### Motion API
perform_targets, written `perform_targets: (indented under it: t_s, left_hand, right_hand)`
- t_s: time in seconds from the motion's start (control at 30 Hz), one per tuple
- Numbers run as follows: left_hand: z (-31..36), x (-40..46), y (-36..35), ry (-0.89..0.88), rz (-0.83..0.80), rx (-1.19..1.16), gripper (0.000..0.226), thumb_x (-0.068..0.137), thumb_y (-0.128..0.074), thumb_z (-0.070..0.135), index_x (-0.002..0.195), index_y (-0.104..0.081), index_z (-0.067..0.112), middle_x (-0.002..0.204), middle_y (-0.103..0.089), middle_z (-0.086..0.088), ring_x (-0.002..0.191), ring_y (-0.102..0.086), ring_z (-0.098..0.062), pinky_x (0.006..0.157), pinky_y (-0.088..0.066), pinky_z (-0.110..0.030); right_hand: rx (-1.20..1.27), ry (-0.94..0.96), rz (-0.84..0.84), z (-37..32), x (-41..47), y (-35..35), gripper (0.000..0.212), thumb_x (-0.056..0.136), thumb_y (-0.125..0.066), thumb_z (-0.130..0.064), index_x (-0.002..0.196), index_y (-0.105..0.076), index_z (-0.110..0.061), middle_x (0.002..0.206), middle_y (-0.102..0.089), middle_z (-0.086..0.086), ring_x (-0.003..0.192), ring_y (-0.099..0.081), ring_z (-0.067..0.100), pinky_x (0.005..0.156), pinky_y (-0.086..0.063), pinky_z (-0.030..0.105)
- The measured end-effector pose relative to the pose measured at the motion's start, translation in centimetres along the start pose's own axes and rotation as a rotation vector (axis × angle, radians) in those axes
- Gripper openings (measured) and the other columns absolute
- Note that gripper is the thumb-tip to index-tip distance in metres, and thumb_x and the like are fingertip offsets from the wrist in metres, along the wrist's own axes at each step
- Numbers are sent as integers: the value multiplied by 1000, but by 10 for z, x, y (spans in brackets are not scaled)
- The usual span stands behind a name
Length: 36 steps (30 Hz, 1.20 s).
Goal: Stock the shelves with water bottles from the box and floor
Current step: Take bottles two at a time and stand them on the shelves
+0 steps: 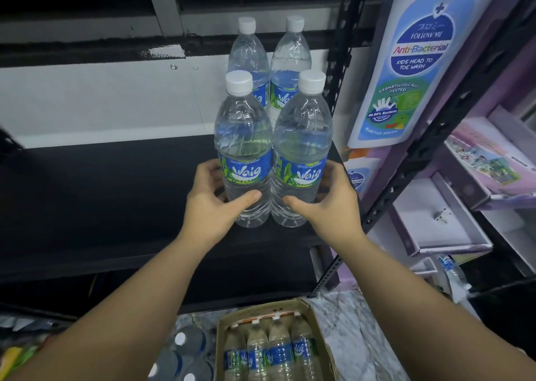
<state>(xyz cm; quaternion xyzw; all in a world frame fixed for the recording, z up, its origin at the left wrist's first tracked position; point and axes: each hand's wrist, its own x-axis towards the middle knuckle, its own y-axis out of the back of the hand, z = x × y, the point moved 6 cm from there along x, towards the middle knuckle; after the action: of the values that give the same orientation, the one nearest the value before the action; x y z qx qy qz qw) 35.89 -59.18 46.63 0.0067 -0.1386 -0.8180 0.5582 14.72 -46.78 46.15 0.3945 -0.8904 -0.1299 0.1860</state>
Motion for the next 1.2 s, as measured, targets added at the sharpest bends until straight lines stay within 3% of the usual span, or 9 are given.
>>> perform_targets:
  t_s: [0.1, 0.2, 0.3, 0.47, 0.63, 0.83, 0.93, 1.1, 1.2]
  left_hand:
    - [-6, -4, -4, 9, -23, 13, 83, 69, -97, 20, 138, -51, 31, 136, -64, 13, 127, -61, -4, 105, -55, -38]
    - [-10, -4, -7, 7, 23, 15, 87, 70, -95, 11, 143, -52, 29, 131, -67, 11, 119, -65, -2, 100, -57, -27]
    - [-14, 3, -10, 28, 44, 6, 86, 70, -96, 13, 142, -52, 28, 123, -71, 13, 113, -67, 3, 94, -56, -16]
    - [-18, 31, -19, 76, -9, 78, 79, 69, -96, 25, 137, -55, 26, 125, -68, 17, 115, -64, 2, 97, -51, -18]
    - [-12, 64, -27, 21, -41, 193, 76, 74, -93, 32, 139, -56, 21, 123, -66, 18, 113, -62, 0, 92, -44, -13]
    - [-11, 91, -34, 27, -12, 217, 69, 76, -93, 28, 135, -58, 17, 123, -67, 14, 108, -63, 0, 87, -43, -4]
    - [-12, 99, -34, 28, -13, 239, 71, 77, -92, 29, 137, -58, 16, 121, -65, 15, 106, -61, 1, 81, -39, 2]
    - [-13, 105, -36, 37, -26, 257, 69, 79, -90, 31, 139, -59, 17, 129, -69, 6, 109, -61, -4, 94, -44, -18]
    - [-13, 108, -36, 37, -54, 279, 67, 81, -88, 34, 139, -59, 17, 129, -70, 6, 108, -60, -3, 92, -43, -16]
  right_hand:
    - [-8, -3, -30, 4, -2, -1, 90, 64, -98, -31, 140, -50, -28, 133, -66, -13, 114, -67, 1, 96, -59, 32]
    - [-13, -16, -30, 6, 0, 0, 88, 65, -99, -24, 140, -52, -28, 122, -71, -15, 105, -67, -7, 86, -51, 8]
    - [-5, -38, -37, 8, 8, 1, 86, 66, -98, -21, 139, -54, -29, 113, -74, -20, 102, -67, -12, 82, -48, 3]
    - [-19, -77, -45, 15, 34, 0, 82, 67, -98, -22, 133, -54, -39, 107, -76, -18, 97, -70, -7, 86, -56, 17]
    - [-39, -98, -41, 23, 70, -4, 85, 66, -99, -22, 137, -55, -34, 105, -75, -16, 91, -69, -11, 75, -48, 5]
    - [-17, -82, -59, 30, 107, -15, 80, 65, -99, -19, 133, -58, -30, 107, -78, -14, 96, -73, -2, 93, -61, 37]
    - [-24, -71, -75, 34, 117, -19, 81, 64, -99, -21, 132, -57, -33, 110, -78, -14, 100, -74, 2, 96, -60, 42]
    - [-51, -70, -77, 38, 124, -22, 81, 63, -97, -31, 131, -54, -38, 113, -77, -17, 104, -74, 4, 97, -60, 43]
    - [-58, -76, -74, 36, 125, -22, 82, 63, -97, -31, 132, -53, -39, 114, -77, -15, 104, -74, 6, 96, -60, 44]
